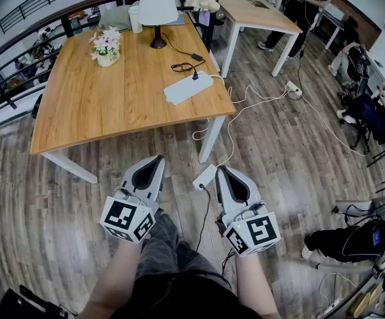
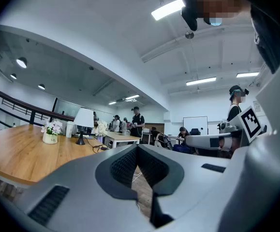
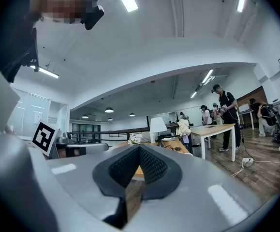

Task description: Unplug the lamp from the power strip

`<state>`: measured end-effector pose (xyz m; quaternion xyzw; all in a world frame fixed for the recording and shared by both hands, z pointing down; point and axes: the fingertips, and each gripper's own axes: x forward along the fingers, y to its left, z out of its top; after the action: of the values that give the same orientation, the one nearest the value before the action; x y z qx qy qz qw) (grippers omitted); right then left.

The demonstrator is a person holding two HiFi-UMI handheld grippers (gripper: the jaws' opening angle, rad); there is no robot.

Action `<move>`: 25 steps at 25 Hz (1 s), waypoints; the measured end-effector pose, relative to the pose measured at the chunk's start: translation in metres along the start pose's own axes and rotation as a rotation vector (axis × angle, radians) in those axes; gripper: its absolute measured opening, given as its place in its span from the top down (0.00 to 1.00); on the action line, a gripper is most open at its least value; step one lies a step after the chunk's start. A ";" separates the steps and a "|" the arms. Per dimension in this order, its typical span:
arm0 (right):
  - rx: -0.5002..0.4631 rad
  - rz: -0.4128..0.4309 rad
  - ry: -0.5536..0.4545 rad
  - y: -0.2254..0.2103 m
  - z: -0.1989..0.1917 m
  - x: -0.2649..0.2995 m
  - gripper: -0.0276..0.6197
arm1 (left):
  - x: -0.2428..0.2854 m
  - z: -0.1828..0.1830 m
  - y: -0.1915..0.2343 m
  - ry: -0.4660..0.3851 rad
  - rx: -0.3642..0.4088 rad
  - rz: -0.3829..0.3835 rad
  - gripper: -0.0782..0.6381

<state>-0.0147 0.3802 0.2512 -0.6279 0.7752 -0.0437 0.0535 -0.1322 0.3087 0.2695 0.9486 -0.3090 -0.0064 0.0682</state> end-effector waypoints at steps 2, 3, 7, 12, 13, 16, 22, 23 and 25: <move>-0.012 0.012 0.009 -0.006 0.001 0.009 0.95 | 0.014 0.003 0.002 -0.003 -0.006 -0.004 0.90; -0.018 0.016 0.010 -0.010 0.002 0.015 0.95 | 0.021 0.004 0.005 -0.007 -0.007 -0.005 0.90; -0.010 -0.004 0.005 -0.032 0.003 0.041 0.95 | 0.050 0.003 0.026 0.004 0.001 -0.010 0.90; 0.015 -0.022 0.002 -0.050 0.003 0.083 0.95 | 0.081 0.010 0.069 -0.001 -0.024 -0.007 0.90; 0.024 -0.028 0.000 -0.053 0.002 0.093 0.95 | 0.087 0.012 0.076 -0.001 -0.022 -0.016 0.90; 0.049 -0.041 -0.001 -0.062 -0.002 0.121 0.95 | 0.107 0.013 0.095 0.007 -0.019 -0.046 0.90; 0.065 -0.061 0.001 -0.074 -0.005 0.169 0.95 | 0.141 0.016 0.129 0.018 -0.022 -0.105 0.90; 0.070 -0.068 0.001 -0.077 -0.006 0.177 0.95 | 0.146 0.017 0.135 0.019 -0.022 -0.113 0.90; 0.079 -0.083 0.001 -0.082 -0.009 0.191 0.95 | 0.156 0.016 0.146 0.021 -0.028 -0.128 0.90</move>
<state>0.0239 0.1763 0.2659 -0.6570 0.7462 -0.0768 0.0758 -0.0927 0.0985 0.2781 0.9653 -0.2471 -0.0050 0.0844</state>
